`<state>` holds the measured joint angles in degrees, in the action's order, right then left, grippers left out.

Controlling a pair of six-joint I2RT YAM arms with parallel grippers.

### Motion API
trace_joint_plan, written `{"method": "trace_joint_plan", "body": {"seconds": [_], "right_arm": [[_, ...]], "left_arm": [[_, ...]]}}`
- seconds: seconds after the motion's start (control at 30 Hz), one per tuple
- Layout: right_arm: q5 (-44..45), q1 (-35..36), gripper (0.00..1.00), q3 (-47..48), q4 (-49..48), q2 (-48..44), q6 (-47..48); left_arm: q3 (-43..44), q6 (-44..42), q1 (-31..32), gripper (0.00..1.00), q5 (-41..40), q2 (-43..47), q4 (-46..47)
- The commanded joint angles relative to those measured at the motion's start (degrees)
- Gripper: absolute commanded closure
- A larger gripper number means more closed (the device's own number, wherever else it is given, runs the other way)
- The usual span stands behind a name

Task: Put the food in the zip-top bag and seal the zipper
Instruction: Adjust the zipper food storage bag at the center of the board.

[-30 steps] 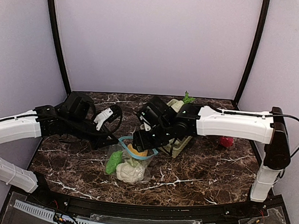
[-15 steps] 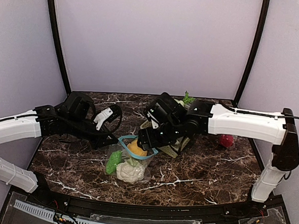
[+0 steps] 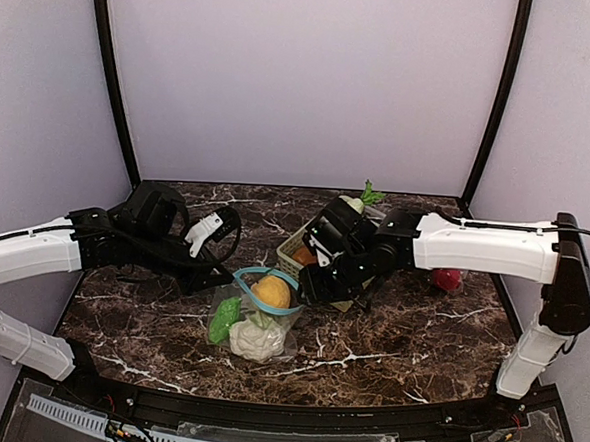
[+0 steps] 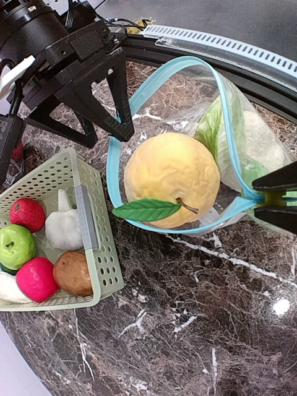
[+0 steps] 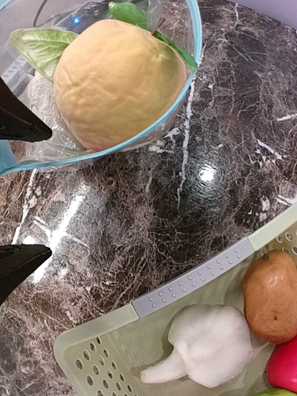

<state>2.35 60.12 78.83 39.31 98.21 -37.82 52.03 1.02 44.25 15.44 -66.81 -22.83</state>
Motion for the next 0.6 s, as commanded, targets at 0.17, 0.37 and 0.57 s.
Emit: {"method": "trace_joint_plan", "body": {"seconds": [0.17, 0.37, 0.57], "right_arm": [[-6.6, -0.9, 0.56, -1.4, -5.9, 1.7, -0.4], [-8.0, -1.0, 0.75, -1.6, -6.2, 1.5, -0.7], [-1.3, -0.7, 1.0, 3.2, -1.6, -3.5, 1.2]], "left_arm": [[-1.0, -0.7, -0.2, 0.99, -0.6, 1.0, -0.1], [-0.9, -0.7, -0.2, 0.99, -1.1, 1.5, -0.1], [-1.2, -2.3, -0.2, 0.99, -4.7, 3.8, 0.2]]}}
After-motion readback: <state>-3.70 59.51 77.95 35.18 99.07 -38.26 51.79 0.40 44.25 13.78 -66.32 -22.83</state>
